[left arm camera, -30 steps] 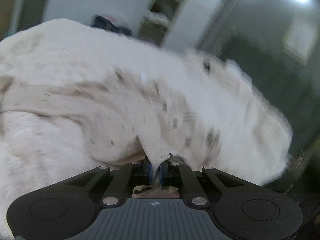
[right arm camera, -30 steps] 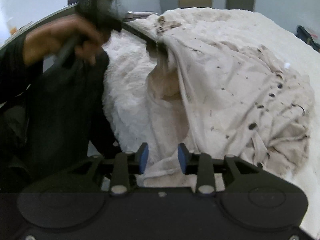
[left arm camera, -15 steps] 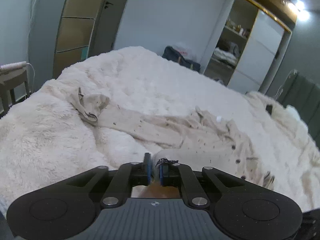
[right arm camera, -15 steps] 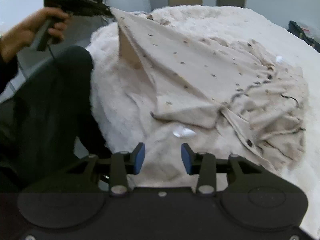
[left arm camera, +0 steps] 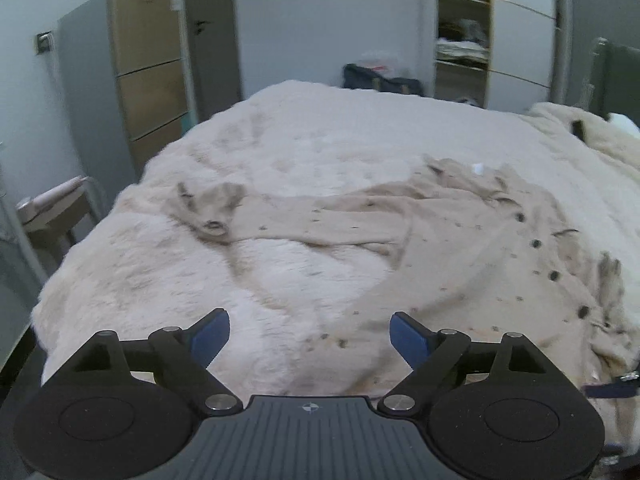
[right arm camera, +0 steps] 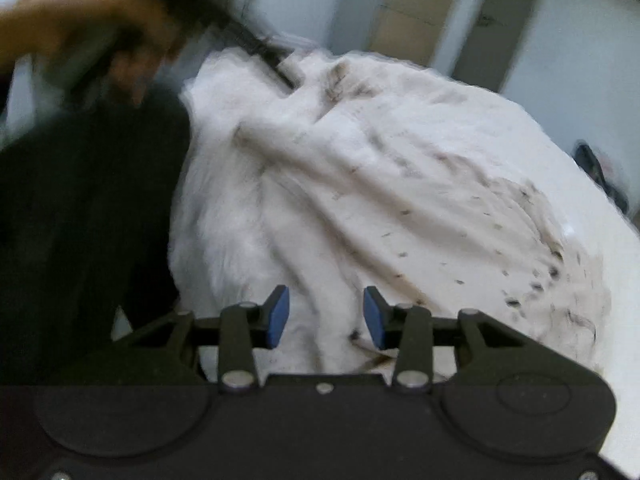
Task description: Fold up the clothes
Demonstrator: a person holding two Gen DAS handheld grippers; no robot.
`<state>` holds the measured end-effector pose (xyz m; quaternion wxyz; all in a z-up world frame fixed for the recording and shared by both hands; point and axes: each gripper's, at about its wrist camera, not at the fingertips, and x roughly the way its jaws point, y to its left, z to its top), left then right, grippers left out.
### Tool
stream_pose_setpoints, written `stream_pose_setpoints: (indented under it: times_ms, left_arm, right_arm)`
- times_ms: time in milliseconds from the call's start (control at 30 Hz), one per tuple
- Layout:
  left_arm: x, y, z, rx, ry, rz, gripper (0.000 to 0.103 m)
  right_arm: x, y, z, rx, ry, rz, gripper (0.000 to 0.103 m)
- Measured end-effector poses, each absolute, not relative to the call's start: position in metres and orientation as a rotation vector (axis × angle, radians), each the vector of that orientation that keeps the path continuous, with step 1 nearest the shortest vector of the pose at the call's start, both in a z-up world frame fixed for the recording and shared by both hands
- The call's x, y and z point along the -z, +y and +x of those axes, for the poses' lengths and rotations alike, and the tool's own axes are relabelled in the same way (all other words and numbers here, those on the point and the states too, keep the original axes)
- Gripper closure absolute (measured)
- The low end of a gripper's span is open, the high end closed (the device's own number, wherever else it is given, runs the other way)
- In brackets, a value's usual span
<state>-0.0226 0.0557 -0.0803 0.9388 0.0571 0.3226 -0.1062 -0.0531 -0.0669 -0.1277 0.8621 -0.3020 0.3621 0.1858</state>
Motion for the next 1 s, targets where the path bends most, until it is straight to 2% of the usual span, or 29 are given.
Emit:
stream_pose_setpoints:
  times_ms: [133,167,233,267,333,433,600,900,967,1000]
  left_arm:
    - [0.084,0.047,-0.026,0.274,0.684,0.080,0.012]
    - [0.088,0.041,-0.028,0.282,0.697,0.088,0.012]
    - [0.093,0.032,-0.034,0.311,0.715,0.103,0.012]
    - [0.096,0.029,-0.036,0.332,0.722,0.104,0.012]
    - [0.103,0.021,-0.042,0.385,0.747,0.130,0.012]
    - [0.117,-0.007,-0.056,0.454,0.743,0.333,0.012]
    - [0.128,-0.060,-0.088,0.563,0.503,0.571,0.012]
    - [0.151,-0.106,-0.099,0.514,0.229,0.774,0.016]
    - [0.141,-0.096,-0.100,0.521,0.227,0.732,0.032]
    - [0.138,-0.089,-0.100,0.524,0.232,0.714,0.037]
  right_arm:
    - [0.163,-0.054,-0.036,-0.318,0.798,-0.820,0.077]
    - [0.167,-0.053,-0.034,-0.322,0.799,-0.838,0.087]
    - [0.162,-0.055,-0.035,-0.328,0.774,-0.834,0.095]
    - [0.151,-0.060,-0.038,-0.313,0.738,-0.802,0.102]
    - [0.114,-0.079,-0.041,-0.262,0.656,-0.647,0.102]
    - [0.083,-0.103,-0.043,-0.264,0.617,-0.449,0.102]
    - [0.054,-0.140,-0.043,-0.332,0.601,-0.233,0.102]
    - [0.039,-0.141,-0.067,-0.550,0.627,-0.140,0.100]
    - [0.035,-0.149,-0.078,-0.583,0.617,-0.111,0.099]
    - [0.034,-0.160,-0.085,-0.582,0.611,-0.101,0.097]
